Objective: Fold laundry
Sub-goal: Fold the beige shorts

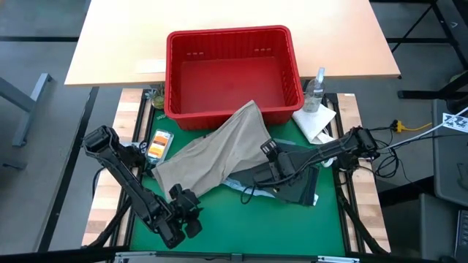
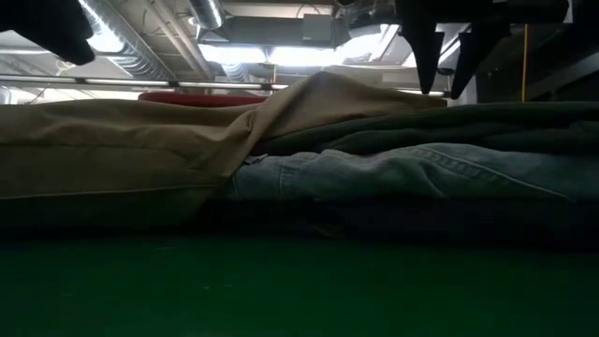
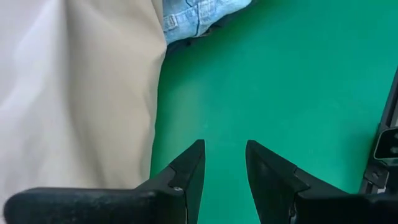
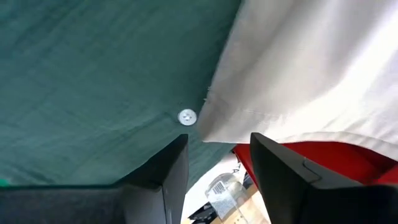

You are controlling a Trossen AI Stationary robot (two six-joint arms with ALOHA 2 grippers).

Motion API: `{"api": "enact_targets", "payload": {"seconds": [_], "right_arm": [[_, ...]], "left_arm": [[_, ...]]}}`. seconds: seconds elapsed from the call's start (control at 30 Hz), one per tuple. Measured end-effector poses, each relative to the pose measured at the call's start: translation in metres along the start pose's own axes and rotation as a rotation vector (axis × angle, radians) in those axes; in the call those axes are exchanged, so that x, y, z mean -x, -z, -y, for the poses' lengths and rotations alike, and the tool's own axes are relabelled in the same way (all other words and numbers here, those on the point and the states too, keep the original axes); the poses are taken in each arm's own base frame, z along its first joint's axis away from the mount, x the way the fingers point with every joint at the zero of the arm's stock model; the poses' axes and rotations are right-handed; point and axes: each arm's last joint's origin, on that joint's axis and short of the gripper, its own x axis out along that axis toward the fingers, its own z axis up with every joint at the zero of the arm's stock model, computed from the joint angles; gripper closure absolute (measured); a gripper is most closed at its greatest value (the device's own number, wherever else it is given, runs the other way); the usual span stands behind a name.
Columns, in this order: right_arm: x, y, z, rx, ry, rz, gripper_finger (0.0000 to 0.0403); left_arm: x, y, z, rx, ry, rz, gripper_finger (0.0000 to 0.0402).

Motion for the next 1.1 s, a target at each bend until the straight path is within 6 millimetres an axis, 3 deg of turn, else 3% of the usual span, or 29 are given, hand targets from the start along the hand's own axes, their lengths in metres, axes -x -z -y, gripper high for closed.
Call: {"api": "enact_targets", "payload": {"seconds": [0.6,0.8,0.93,1.1], "right_arm": [[-0.001,-0.007,0.001,-0.109,0.028,0.047,0.0233],[-0.014,-0.01,-0.004,-0.1,0.032,0.027,0.0235],[-0.023,-0.009,-0.009,-0.083,0.046,-0.011,0.0271],[-0.026,-0.009,-0.01,-0.077,0.073,-0.026,0.0363]], "left_arm": [[-0.009,-0.011,-0.008,0.005,-0.066,0.0,0.029],[-0.009,-0.01,-0.008,0.0,-0.068,-0.002,0.029],[-0.008,-0.009,-0.012,-0.026,-0.099,-0.028,0.029],[-0.008,-0.007,-0.017,-0.053,-0.14,-0.083,0.0292]]}}
